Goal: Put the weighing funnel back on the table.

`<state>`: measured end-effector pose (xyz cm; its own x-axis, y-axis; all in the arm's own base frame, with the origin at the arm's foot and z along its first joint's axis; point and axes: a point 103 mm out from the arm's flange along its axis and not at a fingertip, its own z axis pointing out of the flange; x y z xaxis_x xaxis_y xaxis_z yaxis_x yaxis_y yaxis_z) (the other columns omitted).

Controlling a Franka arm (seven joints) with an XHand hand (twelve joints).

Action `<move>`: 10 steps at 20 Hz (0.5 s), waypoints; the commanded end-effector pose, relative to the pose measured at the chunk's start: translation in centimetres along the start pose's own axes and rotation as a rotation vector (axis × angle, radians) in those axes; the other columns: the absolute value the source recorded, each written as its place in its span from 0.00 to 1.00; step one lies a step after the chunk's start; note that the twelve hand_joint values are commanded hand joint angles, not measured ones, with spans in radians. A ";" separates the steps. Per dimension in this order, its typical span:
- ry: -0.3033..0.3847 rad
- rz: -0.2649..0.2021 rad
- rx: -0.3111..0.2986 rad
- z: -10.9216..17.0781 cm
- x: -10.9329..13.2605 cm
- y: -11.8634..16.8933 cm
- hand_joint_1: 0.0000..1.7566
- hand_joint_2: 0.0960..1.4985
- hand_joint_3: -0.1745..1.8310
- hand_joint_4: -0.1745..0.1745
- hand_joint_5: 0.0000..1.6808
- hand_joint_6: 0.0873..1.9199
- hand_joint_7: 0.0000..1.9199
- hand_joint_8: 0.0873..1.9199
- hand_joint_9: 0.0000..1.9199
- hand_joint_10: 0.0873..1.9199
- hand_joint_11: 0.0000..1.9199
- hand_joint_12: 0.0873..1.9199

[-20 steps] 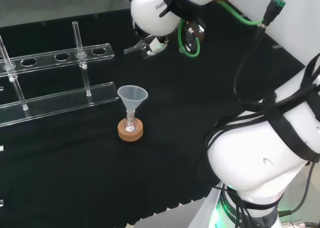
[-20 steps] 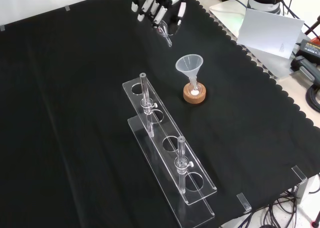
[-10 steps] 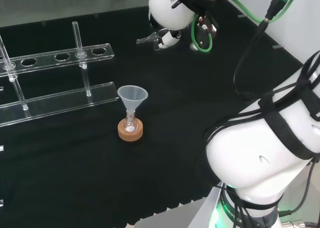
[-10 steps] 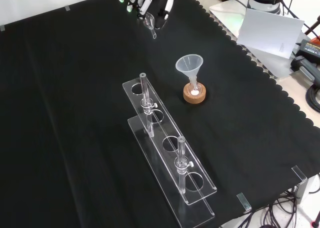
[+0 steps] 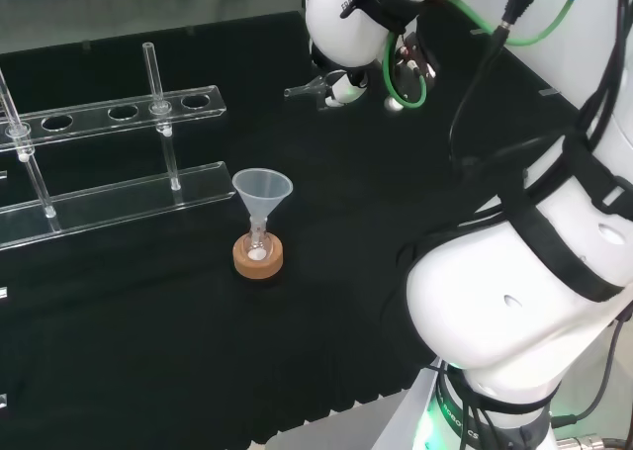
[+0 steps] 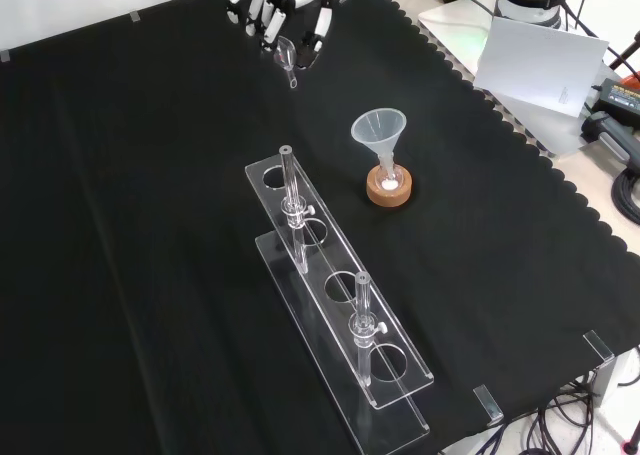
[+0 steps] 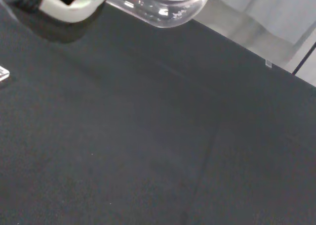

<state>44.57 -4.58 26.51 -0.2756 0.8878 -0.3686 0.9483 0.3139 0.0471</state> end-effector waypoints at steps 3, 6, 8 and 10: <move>0.048 0.059 0.026 3.3 -1.8 1.8 0.63 0.44 0.34 1.00 0.78 0.24 0.88 0.00 0.71 0.03 0.28 0.65; 0.062 0.084 0.046 5.1 -2.7 2.2 0.63 0.44 0.34 1.00 0.78 0.24 0.88 0.00 0.71 0.03 0.29 0.65; 0.068 0.089 0.057 5.9 -3.1 2.4 0.63 0.44 0.34 1.00 0.78 0.24 0.88 0.00 0.71 0.03 0.29 0.65; 0.071 0.091 0.065 6.9 -3.5 2.5 0.63 0.44 0.34 1.00 0.78 0.24 0.88 0.00 0.71 0.03 0.30 0.64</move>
<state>47.77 -7.54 22.51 -0.2204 0.9239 -0.3128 0.9715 0.2365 0.0143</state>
